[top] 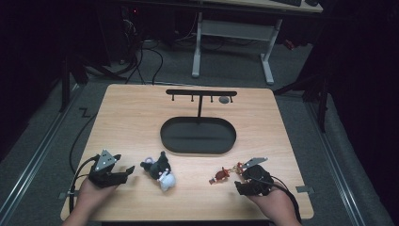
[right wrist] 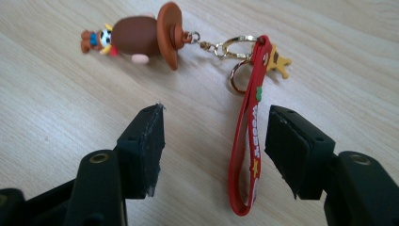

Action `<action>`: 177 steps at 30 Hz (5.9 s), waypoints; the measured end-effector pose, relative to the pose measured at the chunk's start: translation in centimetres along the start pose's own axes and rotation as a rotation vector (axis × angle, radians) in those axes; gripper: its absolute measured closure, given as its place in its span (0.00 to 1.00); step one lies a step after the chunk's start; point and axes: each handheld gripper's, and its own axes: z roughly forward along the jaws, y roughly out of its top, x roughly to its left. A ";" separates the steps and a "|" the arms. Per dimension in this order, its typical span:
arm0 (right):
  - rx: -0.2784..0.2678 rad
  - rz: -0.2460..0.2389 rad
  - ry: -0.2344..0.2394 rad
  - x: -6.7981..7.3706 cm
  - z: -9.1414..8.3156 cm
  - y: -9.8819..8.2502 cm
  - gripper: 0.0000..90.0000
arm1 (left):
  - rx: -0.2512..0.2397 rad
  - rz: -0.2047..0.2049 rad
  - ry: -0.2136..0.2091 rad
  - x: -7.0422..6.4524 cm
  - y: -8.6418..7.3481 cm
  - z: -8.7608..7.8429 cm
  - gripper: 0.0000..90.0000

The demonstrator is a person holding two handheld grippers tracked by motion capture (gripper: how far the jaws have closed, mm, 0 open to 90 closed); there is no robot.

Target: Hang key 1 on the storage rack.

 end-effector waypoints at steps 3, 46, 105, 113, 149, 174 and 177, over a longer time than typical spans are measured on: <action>0.041 -0.014 0.004 -0.1 0.1 0.4 0.42 | 0.000 0.002 0.000 -0.1 0.0 0.2 0.31; 0.342 0.007 0.073 -3.0 2.2 6.7 0.62 | 0.017 0.017 -0.013 0.2 0.1 0.2 0.32; 0.422 -0.037 0.106 -2.6 -1.7 8.4 0.93 | 0.033 0.033 -0.025 -0.1 0.0 0.5 0.33; 0.402 0.001 0.112 -2.9 -3.7 8.9 0.93 | 0.035 0.033 -0.028 -0.1 0.0 0.5 0.33; 0.333 0.041 0.081 -4.2 -7.8 10.9 0.93 | 0.041 0.030 -0.036 -0.1 0.0 0.5 0.33; 0.276 0.129 0.060 -7.0 -6.9 14.7 0.93 | 0.038 0.025 -0.036 0.1 -0.1 0.4 0.33; 0.274 0.135 0.055 -7.4 -6.6 15.3 0.93 | 0.032 0.023 -0.035 0.1 -0.1 0.4 0.33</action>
